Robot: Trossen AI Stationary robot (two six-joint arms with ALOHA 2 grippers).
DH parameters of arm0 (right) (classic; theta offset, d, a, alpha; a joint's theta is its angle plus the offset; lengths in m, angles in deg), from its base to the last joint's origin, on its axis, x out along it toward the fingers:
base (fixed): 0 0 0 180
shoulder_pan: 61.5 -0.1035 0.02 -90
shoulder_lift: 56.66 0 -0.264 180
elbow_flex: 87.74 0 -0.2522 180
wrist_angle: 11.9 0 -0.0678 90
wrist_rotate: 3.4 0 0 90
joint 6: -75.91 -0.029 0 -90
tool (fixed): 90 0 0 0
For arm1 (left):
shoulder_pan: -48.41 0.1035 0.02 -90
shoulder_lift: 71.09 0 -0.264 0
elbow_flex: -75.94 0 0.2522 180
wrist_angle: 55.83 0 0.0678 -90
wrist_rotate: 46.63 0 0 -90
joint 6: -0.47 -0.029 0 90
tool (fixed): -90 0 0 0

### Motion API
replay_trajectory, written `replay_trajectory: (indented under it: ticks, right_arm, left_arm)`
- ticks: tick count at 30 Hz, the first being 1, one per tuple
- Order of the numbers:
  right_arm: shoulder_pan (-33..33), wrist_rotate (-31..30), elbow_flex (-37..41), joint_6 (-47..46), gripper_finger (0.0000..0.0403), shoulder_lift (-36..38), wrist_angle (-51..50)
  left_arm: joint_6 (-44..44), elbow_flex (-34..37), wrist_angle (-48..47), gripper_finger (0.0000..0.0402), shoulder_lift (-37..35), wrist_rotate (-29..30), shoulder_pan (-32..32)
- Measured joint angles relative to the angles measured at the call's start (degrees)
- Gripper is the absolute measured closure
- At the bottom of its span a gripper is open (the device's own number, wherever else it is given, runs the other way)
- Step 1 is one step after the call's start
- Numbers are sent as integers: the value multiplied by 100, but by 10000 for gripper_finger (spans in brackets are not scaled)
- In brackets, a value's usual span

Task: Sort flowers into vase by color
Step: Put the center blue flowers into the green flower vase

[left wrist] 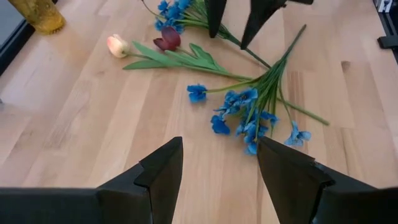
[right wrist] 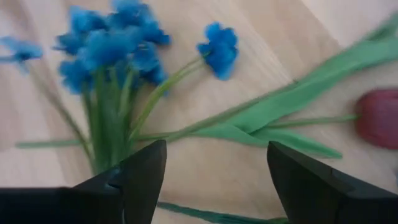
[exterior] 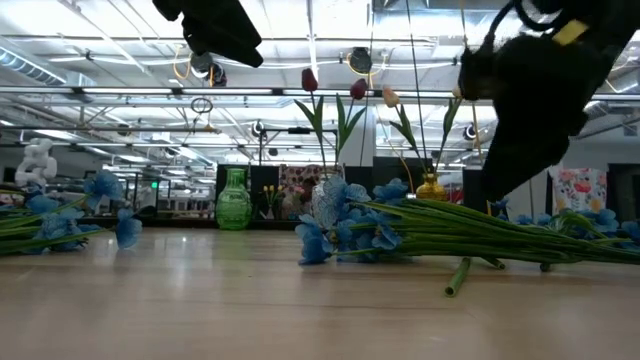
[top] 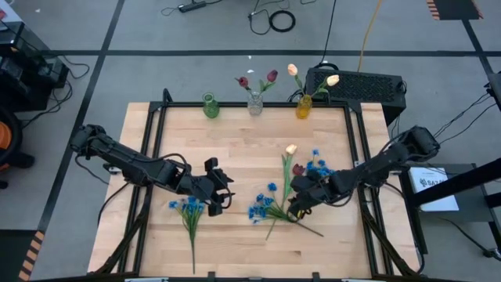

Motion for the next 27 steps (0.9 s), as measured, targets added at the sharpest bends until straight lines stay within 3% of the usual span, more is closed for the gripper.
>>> replay_trajectory:
  ticks: [6,22,27]
  right_arm:
    - [229,-286,0,-757,131,-165,41]
    - [796,-285,0,-511,131,-267,155]
    - [872,-1106,0,-351,131,-270,216]
  left_arm:
    - [2,0,2,190,0,6,0]
    - [400,0,5,190,0,6,-17]
    - [281,0,6,190,0,10,-17]
